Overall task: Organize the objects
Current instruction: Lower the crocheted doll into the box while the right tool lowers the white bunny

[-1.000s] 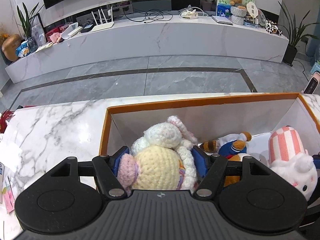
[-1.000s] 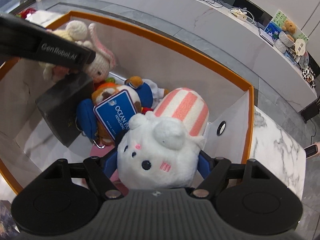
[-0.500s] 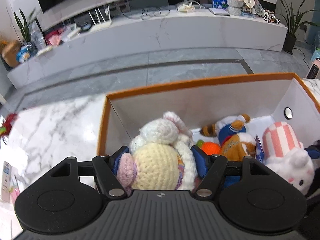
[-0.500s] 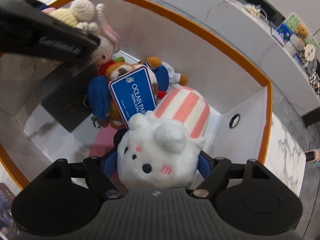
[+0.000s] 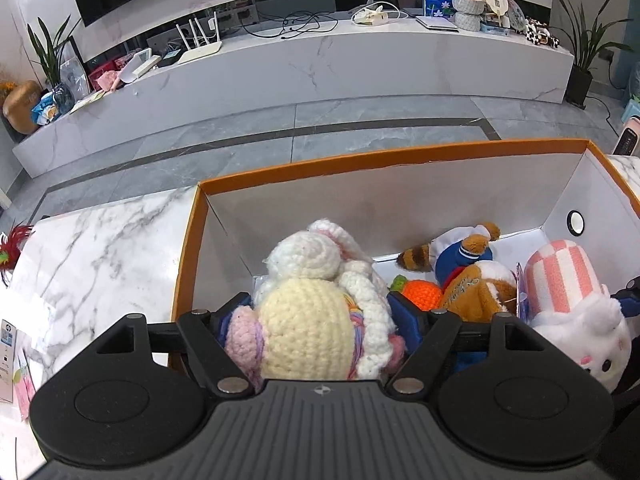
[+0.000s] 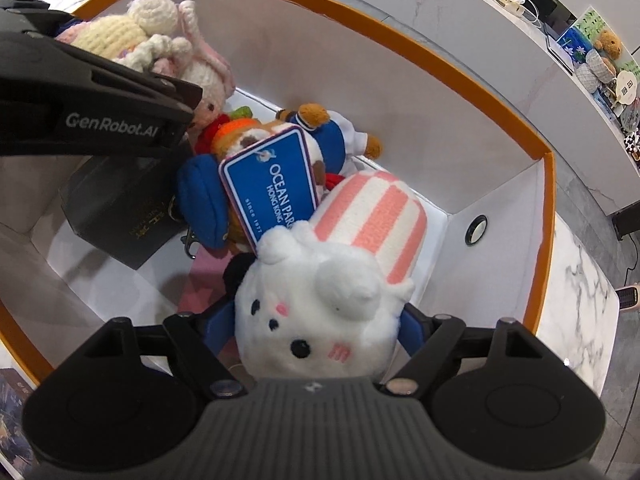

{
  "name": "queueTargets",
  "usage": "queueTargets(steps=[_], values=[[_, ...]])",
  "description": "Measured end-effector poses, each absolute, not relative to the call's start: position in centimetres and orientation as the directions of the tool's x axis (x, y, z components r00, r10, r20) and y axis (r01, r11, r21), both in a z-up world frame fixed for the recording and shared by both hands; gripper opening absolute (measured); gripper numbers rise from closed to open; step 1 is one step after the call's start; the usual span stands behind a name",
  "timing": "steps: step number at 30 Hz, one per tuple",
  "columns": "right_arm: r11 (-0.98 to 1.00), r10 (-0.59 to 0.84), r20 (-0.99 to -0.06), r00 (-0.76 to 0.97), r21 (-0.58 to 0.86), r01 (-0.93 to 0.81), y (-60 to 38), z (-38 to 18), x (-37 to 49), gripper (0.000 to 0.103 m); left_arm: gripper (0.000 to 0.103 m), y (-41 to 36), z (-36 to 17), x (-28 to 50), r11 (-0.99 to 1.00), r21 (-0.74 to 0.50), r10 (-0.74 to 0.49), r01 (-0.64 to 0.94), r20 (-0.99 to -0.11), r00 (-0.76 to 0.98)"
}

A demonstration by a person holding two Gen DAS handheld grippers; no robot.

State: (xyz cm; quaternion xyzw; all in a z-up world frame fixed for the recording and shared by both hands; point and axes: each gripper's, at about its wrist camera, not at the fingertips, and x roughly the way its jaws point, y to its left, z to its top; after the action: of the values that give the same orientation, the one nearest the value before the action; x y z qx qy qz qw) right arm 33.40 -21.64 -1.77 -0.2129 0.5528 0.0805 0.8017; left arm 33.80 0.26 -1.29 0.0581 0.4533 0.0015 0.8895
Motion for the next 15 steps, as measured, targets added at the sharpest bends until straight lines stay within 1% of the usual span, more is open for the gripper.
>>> queueTargets(steps=[7, 15], values=[[0.89, -0.118, -0.918, 0.379, -0.266, -0.369, -21.37, -1.52, 33.01, 0.083, 0.089, 0.58, -0.97, 33.43, 0.994, 0.097, 0.052, 0.043, -0.801, 0.596], [0.884, -0.127, -0.916, 0.381, -0.279, -0.375, -21.01, -1.16, 32.51, 0.085, 0.09, 1.07, -0.6, 32.92, 0.995, 0.082, 0.038, 0.048, -0.809, 0.587]])
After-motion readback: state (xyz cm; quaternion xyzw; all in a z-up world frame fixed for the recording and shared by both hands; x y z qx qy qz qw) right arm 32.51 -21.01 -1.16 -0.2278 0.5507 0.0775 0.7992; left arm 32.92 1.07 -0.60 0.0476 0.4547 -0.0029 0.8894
